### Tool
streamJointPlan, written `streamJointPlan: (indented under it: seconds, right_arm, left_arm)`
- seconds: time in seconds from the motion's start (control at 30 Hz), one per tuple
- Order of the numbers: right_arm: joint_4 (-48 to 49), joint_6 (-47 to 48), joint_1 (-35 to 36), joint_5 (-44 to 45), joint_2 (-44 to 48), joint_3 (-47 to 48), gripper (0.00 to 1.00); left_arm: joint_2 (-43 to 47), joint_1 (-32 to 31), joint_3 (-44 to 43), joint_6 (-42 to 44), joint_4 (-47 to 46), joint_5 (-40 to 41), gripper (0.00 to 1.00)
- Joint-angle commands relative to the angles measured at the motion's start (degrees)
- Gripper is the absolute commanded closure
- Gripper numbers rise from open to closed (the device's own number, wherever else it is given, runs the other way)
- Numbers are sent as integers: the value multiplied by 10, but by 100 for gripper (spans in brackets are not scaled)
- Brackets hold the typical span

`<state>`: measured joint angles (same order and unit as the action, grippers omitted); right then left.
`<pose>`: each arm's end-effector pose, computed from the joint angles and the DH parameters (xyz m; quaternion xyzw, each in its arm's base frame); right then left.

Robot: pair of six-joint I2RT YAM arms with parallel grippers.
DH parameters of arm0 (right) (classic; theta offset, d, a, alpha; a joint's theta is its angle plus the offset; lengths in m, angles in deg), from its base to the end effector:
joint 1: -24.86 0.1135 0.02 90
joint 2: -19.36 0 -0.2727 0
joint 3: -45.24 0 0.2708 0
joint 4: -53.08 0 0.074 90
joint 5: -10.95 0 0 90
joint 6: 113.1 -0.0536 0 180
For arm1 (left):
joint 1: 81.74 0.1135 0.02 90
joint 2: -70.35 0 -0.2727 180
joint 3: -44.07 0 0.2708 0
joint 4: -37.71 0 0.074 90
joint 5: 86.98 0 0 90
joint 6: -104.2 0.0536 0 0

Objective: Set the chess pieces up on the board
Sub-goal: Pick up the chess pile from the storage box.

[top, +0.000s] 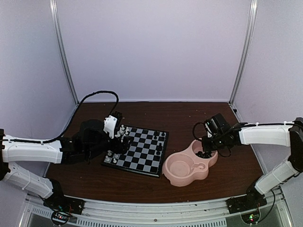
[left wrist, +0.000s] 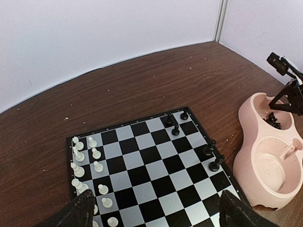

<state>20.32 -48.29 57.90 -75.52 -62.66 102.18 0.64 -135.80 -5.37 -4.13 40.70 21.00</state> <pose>0.2493 0.1582 0.1608 -0.0572 0.9588 0.1088 0.2563 0.1861 -0.2286 0.2261 0.1712 0.8115 -0.2155 0.5155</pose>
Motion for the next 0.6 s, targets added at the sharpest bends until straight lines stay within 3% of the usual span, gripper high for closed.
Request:
streamJointPlan:
  seconds: [0.0,0.1,0.17,0.23,0.57]
  right_arm:
    - [25,7,4,18,44,-19,96]
    - [23,8,4,20,55,-24,93]
    - [12,9,3,16,50,-20,73]
    - [-10,8,4,8,36,-10,61]
    - [-90,3,16,-20,-35,5,38]
  left_arm:
    - [11,1,-4,7,-18,-6,9]
    - [11,1,-4,7,-19,-4,9]
    - [9,2,-3,7,-19,-6,9]
    - [8,1,-5,7,-17,-6,9]
    - [-1,1,-14,11,-9,-1,9]
